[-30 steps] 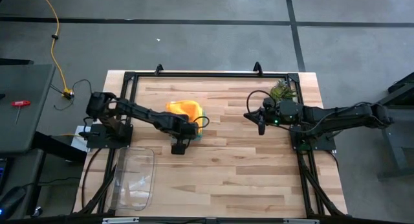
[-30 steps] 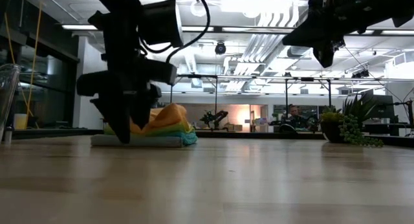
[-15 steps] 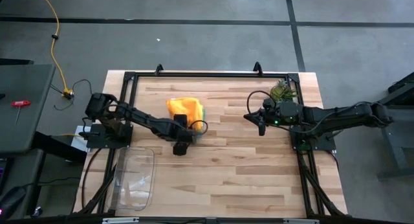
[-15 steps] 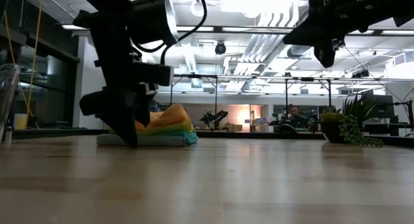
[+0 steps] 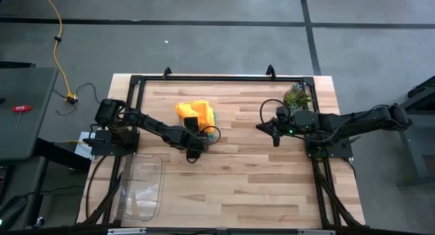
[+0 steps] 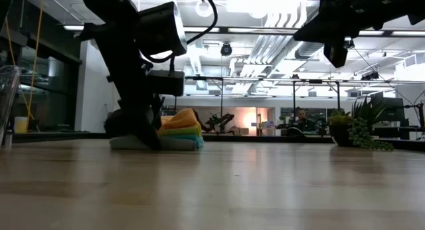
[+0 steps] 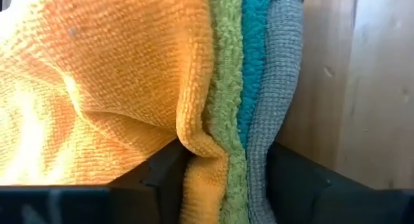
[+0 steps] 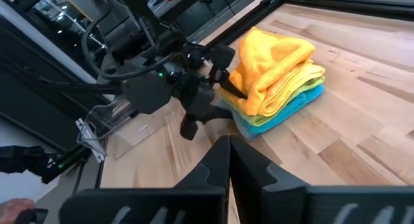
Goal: Fold microfiber towels
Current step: Put the stacked microfiber cloths into the transparent bin
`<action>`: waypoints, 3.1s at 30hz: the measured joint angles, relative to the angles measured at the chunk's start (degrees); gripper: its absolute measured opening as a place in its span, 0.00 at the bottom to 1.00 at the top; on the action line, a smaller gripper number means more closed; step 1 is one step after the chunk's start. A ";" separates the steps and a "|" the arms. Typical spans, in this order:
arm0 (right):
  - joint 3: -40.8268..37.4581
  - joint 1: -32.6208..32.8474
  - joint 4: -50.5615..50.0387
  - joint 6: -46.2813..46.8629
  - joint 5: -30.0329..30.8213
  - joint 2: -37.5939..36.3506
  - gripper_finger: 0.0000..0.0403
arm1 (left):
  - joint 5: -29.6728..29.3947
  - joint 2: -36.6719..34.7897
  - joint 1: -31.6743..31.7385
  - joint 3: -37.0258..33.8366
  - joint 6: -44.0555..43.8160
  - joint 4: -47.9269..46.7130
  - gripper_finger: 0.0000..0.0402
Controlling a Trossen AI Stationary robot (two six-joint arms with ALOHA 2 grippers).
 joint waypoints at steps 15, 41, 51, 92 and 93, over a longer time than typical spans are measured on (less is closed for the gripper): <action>0.00 3.14 0.27 -0.13 2.36 0.00 0.00 | 10.08 -4.65 5.03 0.98 -1.32 -3.90 0.05; 0.00 3.10 0.74 -0.17 2.67 -0.02 0.00 | 22.90 -25.57 14.40 12.60 7.63 -22.79 0.05; 0.00 3.10 0.74 -0.15 2.71 -0.02 0.00 | 22.61 -25.80 14.38 19.73 13.73 -31.02 0.05; 0.00 3.03 -2.93 -1.52 6.67 -0.02 0.00 | 9.96 -27.50 -47.09 42.16 -42.86 -64.19 0.05; 0.00 3.03 -2.97 -1.50 6.66 -0.01 0.00 | 9.88 -27.50 -48.60 42.16 -43.53 -64.18 0.05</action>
